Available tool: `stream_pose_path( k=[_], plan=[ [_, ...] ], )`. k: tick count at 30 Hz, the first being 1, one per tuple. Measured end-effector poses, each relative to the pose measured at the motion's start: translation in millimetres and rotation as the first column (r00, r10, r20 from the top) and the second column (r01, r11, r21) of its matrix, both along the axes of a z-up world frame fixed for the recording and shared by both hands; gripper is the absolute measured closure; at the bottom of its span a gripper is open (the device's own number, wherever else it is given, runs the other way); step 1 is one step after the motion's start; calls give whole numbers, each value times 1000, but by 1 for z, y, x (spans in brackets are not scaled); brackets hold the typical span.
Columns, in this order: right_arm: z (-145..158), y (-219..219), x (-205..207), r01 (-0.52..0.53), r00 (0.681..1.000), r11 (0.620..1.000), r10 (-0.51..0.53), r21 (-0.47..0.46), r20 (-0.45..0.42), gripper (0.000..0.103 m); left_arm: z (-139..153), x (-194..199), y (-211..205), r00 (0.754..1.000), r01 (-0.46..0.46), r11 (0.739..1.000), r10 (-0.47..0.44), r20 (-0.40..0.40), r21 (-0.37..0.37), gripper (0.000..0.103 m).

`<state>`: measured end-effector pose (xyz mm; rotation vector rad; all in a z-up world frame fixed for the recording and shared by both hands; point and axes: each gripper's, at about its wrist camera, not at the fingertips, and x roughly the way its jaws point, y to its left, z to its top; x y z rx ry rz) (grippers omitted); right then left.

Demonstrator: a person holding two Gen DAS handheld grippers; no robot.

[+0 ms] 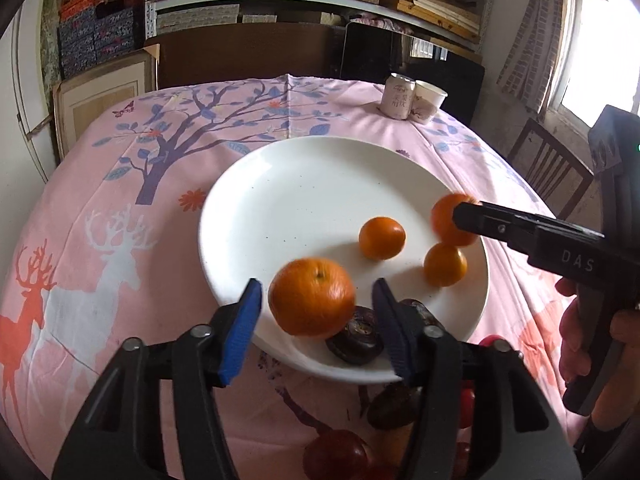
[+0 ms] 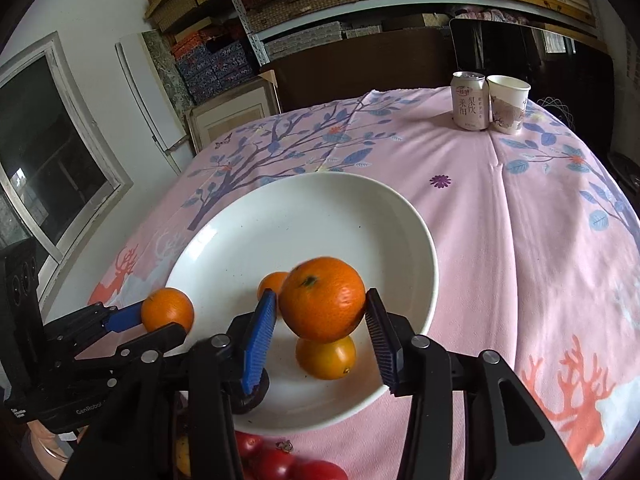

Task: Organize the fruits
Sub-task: 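Place both oranges on the white plate and open both grippers, then grasp an orange with the left gripper while the right gripper grasps a red tomato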

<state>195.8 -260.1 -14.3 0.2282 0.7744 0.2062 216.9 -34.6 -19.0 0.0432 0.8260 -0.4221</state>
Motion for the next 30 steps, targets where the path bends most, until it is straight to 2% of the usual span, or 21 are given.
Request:
stream_pose_path(
  k=[1, 7, 13, 19, 22, 23, 24, 26, 30],
  plan=[
    [3, 0, -5, 5, 1000, 1000, -5, -10, 13, 48, 4, -3, 4, 1000, -9, 1000, 9, 22, -8, 32],
    [9, -6, -46, 1, 1000, 1000, -2, 11, 26, 48, 18, -45, 17, 995, 8, 1000, -10, 94, 17, 27],
    [-3, -15, -102, 16, 999, 999, -17, 29, 30, 48, 0, -107, 36, 992, 60, 993, -70, 101, 105, 27],
    [-15, -18, -142, 31, 999, 999, -32, 43, 17, 48, -22, -150, 49, 989, 85, 981, -105, 108, 176, 27],
    [-20, -18, -153, 37, 999, 999, -38, 25, 10, 48, -36, -145, 44, 992, 96, 978, -110, 65, 186, 48],
    [-22, -18, -155, 37, 999, 999, -37, 16, 8, 48, -41, -138, 41, 994, 89, 978, -99, 44, 188, 62],
    [-25, -17, -157, 34, 999, 999, -34, 8, 0, 48, -48, -131, 40, 995, 93, 980, -97, 11, 178, 69],
    [-30, -18, -161, 17, 1000, 1000, -17, 6, -14, 54, -52, -130, 35, 996, 81, 981, -87, 28, 176, 69],
    [-41, -9, -173, -12, 999, 1000, 11, -27, -33, 56, -50, -138, 35, 996, 71, 984, -78, 39, 161, 69]
  ],
)
